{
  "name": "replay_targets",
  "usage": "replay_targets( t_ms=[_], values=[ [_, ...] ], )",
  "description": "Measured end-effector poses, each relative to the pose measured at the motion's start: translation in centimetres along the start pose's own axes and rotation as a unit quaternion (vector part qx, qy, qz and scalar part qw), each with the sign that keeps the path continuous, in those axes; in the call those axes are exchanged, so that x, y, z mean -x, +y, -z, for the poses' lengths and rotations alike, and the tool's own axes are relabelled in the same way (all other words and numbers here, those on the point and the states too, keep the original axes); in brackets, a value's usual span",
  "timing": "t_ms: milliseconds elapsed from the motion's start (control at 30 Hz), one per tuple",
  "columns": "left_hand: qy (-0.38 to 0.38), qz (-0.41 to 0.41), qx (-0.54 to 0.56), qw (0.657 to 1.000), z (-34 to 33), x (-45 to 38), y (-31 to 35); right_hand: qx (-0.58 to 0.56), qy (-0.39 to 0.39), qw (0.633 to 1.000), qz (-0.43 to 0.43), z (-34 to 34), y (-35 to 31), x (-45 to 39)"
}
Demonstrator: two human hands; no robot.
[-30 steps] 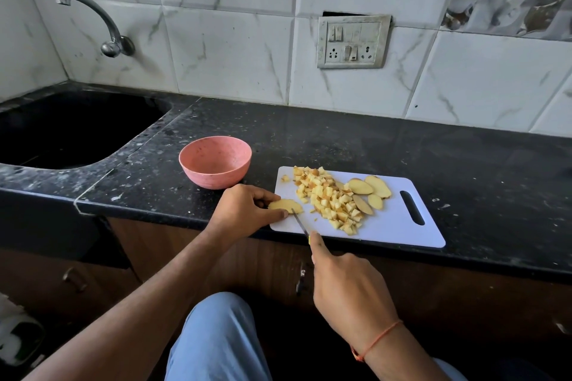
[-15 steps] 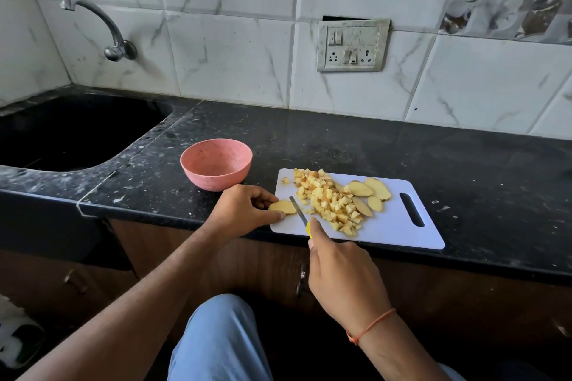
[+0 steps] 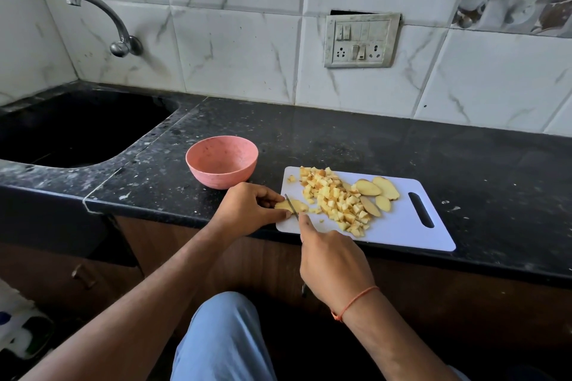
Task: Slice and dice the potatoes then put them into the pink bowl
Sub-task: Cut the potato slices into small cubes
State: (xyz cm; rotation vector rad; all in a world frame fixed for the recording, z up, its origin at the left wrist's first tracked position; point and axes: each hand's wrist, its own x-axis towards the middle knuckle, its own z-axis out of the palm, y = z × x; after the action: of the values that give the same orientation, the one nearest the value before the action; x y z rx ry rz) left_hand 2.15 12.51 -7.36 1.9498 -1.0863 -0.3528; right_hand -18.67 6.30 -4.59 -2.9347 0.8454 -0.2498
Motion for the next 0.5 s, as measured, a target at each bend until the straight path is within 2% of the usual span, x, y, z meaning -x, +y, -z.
replay_targets(
  t_ms=[233,500],
  values=[
    [0.007,0.006,0.003,1.000,-0.1,0.0,0.0,-0.012,0.005,1.000,-0.003,0.5,1.9,4.8],
    [-0.006,-0.002,-0.004,1.000,0.0,0.2,0.2,-0.057,0.035,0.997,-0.044,0.8,2.8,5.1]
  ],
)
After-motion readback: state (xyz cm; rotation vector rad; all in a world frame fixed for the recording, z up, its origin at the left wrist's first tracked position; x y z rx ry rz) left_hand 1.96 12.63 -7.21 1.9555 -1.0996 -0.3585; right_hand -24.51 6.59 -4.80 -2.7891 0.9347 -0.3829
